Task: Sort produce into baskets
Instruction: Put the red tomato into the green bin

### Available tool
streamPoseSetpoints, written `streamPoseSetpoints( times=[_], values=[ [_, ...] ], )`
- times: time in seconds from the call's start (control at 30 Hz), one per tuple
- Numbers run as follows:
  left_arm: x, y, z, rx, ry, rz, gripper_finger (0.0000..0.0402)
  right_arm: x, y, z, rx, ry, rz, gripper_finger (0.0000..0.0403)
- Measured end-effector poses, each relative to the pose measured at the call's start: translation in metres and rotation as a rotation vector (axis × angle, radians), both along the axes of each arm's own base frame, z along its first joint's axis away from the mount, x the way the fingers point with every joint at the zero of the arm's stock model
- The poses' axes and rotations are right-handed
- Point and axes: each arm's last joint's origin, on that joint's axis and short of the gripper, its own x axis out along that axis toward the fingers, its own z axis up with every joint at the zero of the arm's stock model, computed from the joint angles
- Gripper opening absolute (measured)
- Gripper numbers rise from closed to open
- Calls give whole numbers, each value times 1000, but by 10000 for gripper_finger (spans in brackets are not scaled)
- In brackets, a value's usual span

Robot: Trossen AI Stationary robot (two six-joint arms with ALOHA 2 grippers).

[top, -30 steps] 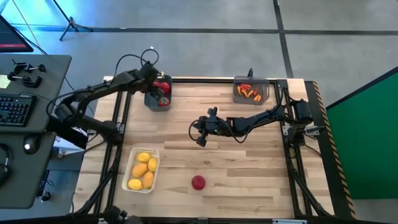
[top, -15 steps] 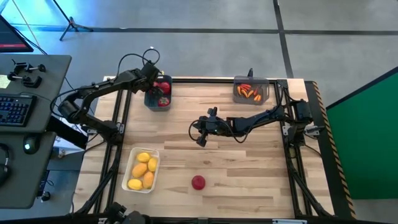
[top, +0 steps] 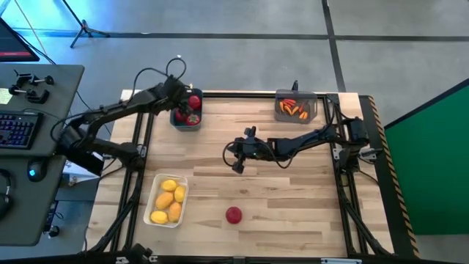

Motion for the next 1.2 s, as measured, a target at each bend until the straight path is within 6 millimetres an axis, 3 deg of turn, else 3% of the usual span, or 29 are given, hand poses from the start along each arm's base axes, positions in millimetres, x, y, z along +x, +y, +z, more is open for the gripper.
streamPoseSetpoints(
  times=[0.33, 0.53, 0.83, 1.2],
  values=[
    [-6, -56, 8, 130, -284, -191, 197, -4, 5, 11, 32, -11, 4, 0],
    [-7, -88, 10, 171, -420, -330, 170, -5, 24, 11, 76, -2, 29, 0],
    [-2, -123, -8, 123, -621, -557, 139, -4, 60, 21, 133, 52, 53, 0],
    [-1, -153, -28, 210, -862, -798, 85, -9, 94, 36, 210, 160, 23, 1]
  ],
)
